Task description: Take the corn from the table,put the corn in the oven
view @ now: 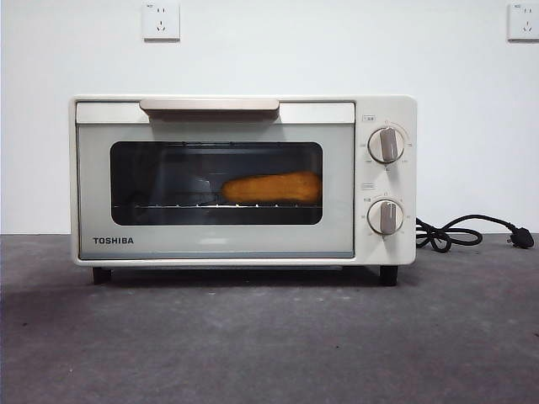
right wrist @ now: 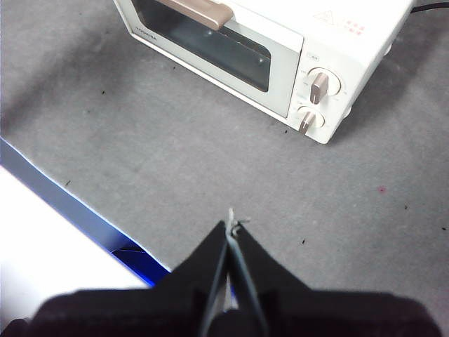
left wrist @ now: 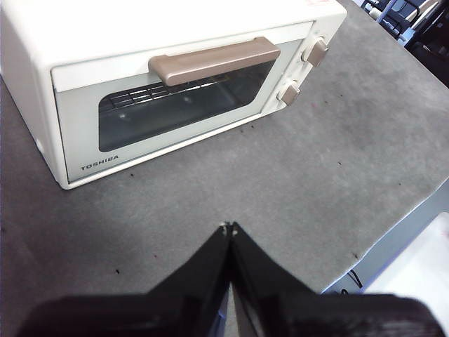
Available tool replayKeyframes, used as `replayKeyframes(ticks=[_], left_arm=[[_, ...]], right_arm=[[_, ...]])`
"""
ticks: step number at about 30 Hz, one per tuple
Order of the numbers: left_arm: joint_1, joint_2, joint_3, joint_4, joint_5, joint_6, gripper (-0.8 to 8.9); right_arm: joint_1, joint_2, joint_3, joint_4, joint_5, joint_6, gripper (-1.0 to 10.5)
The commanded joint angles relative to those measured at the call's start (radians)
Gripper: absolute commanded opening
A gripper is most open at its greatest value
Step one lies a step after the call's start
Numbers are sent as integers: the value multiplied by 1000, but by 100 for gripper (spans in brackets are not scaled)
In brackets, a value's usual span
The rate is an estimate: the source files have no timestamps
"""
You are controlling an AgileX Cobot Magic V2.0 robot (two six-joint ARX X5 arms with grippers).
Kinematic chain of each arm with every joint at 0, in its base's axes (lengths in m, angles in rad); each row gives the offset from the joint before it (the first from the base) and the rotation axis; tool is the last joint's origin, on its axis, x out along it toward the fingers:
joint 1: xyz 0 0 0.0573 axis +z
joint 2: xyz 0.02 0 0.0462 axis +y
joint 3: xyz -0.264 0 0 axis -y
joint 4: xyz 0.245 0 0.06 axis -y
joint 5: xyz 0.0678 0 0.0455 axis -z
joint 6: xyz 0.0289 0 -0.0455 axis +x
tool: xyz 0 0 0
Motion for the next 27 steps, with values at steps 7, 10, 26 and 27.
replayKeyframes(ticks=[7, 10, 26, 27], left_arm=[[-2, 6, 70, 8, 4, 2, -4], [-2, 11, 88, 7, 4, 2, -5], [-2, 38, 92, -32, 4, 0, -5], [-2, 40, 92, -40, 4, 0, -5]], right_arm=[[1, 1, -8, 5, 1, -5, -11], [1, 1, -8, 5, 1, -5, -11], [1, 1, -8, 5, 1, -5, -11], [1, 1, -8, 5, 1, -5, -11]])
